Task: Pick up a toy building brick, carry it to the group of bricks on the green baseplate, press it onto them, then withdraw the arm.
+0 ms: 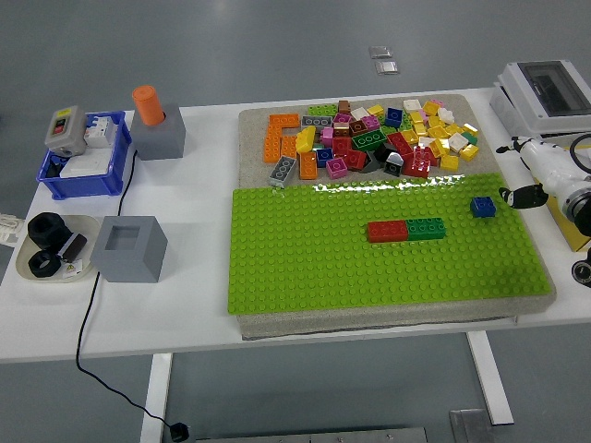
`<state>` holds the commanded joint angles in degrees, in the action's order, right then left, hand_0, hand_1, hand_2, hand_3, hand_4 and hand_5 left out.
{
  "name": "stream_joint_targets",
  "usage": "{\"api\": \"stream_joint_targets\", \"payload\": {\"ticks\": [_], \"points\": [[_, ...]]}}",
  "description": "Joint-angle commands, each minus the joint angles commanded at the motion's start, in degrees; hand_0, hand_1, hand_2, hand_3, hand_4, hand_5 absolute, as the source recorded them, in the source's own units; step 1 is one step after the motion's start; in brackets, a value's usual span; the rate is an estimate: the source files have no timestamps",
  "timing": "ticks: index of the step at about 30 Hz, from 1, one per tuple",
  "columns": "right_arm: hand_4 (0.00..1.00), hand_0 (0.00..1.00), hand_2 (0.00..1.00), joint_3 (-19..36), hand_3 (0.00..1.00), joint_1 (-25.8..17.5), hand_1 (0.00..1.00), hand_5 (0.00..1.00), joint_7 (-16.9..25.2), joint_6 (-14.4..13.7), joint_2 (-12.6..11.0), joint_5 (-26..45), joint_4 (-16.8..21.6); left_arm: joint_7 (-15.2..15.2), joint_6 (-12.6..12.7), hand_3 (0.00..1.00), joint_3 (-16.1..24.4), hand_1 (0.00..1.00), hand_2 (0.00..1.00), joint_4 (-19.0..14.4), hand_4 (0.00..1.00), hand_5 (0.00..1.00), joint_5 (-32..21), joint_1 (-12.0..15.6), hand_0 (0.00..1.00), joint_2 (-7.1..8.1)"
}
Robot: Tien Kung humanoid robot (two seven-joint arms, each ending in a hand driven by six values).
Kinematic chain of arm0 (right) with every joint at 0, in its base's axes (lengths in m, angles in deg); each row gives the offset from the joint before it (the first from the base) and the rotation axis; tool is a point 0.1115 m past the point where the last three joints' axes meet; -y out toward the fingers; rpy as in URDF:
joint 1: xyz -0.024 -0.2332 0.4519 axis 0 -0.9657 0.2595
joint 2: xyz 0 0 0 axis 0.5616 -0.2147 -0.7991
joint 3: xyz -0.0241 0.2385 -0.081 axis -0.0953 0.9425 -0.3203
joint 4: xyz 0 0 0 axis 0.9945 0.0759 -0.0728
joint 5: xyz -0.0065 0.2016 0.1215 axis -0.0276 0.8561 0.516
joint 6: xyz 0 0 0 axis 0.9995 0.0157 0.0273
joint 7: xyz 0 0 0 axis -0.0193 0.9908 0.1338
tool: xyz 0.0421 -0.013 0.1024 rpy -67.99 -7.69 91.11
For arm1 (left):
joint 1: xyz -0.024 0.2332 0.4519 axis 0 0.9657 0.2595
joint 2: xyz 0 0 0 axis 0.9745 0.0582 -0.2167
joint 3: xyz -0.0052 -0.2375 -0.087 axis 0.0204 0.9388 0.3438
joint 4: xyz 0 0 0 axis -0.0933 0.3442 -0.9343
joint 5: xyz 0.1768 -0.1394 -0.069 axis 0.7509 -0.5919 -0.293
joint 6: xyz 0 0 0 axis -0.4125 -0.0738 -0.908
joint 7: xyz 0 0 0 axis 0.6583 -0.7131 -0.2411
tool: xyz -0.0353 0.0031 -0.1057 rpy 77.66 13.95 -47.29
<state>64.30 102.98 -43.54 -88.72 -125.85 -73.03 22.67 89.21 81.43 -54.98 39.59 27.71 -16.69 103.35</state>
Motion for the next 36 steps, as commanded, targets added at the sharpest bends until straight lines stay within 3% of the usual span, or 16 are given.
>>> {"api": "stream_joint_targets", "payload": {"ticks": [14,16,21,22,31,36], "points": [[0.958,0.998,0.998,-9.83,0.84,5.19,0.998,0.164,2.0,0.56,3.49,3.61,-5.51,0.15,0.06,0.788,0.34,0.845,0.833,-0.03,0.921,0.547,0.48,-0.22,0.805,0.09],[0.923,0.998,0.998,-9.76,0.787,5.69,0.998,0.131,2.25,1.5,4.23,3.8,-6.73,0.18,0.08,0.788,0.42,0.846,0.833,-0.04,0.921,0.544,0.58,-0.23,0.805,0.09],[0.923,0.998,0.998,-8.47,0.787,6.68,0.998,0.131,2.63,4.14,5.71,4.09,-9.31,0.15,0.07,0.788,0.44,0.846,0.833,-0.03,0.921,0.544,0.69,-0.36,0.805,0.11],[0.772,0.998,0.998,-8.26,0.717,6.78,0.998,0.01,2.64,4.5,5.85,4.06,-9.58,0.15,0.07,0.787,0.45,0.847,0.833,-0.03,0.921,0.542,0.71,-0.37,0.805,0.12],[0.74,0.998,0.998,-4.87,0.697,6.95,0.998,0.002,2.13,10.16,6.74,3.3,-12.14,0.22,0.04,0.788,0.51,0.846,0.834,-0.05,0.921,0.542,0.92,-0.42,0.805,0.2],[0.727,0.998,0.998,-4.31,0.693,6.48,0.998,0.002,2.02,11.05,6.88,3.14,-12.1,0.23,-0.03,0.788,0.42,0.847,0.837,-0.06,0.92,0.538,0.89,-0.41,0.806,0.18]]}}
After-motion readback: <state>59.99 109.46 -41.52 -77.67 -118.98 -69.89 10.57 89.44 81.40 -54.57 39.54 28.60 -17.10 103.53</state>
